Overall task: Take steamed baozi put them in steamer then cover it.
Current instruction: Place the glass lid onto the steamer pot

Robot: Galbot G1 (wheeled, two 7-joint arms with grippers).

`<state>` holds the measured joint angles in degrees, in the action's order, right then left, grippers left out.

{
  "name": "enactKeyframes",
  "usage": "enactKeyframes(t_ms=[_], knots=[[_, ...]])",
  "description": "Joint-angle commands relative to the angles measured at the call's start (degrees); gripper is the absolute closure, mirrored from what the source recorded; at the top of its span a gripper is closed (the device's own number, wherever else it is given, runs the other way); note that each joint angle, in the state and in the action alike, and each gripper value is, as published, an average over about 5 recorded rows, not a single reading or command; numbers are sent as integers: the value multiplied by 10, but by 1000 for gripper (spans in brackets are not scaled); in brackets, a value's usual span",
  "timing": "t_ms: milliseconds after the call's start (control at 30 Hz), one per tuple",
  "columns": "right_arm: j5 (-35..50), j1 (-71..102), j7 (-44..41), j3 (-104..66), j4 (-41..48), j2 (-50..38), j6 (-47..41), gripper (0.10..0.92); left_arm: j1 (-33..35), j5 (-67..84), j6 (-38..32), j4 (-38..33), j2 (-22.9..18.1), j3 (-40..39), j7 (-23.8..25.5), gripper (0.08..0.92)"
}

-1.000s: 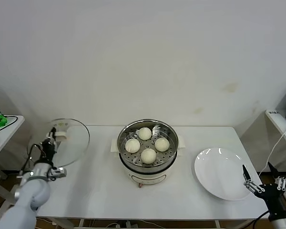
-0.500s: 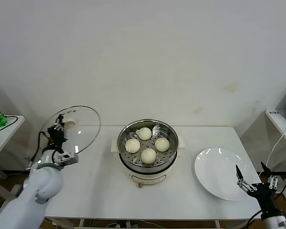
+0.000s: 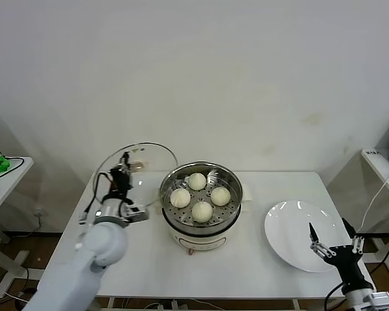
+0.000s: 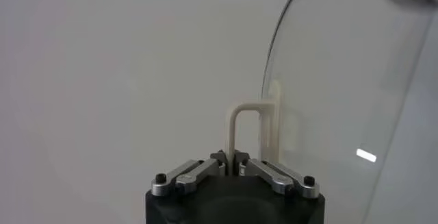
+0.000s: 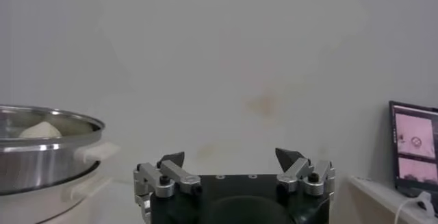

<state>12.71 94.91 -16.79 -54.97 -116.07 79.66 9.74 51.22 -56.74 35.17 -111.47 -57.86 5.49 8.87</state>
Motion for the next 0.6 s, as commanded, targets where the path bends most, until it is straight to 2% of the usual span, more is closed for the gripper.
enactKeyframes(t_ms=[33,300,600], knots=[[-18,-7,1,9,2,5,-1,202,-42,-169,19,14,-85,-99,68,866],[-18,-12,1,9,10,4,-1,202,-61,-217,21,39,-134,-135,105,866],[-19,-12,1,9,15,4,0,202,-68,-223,22,59,-166,-156,128,866]])
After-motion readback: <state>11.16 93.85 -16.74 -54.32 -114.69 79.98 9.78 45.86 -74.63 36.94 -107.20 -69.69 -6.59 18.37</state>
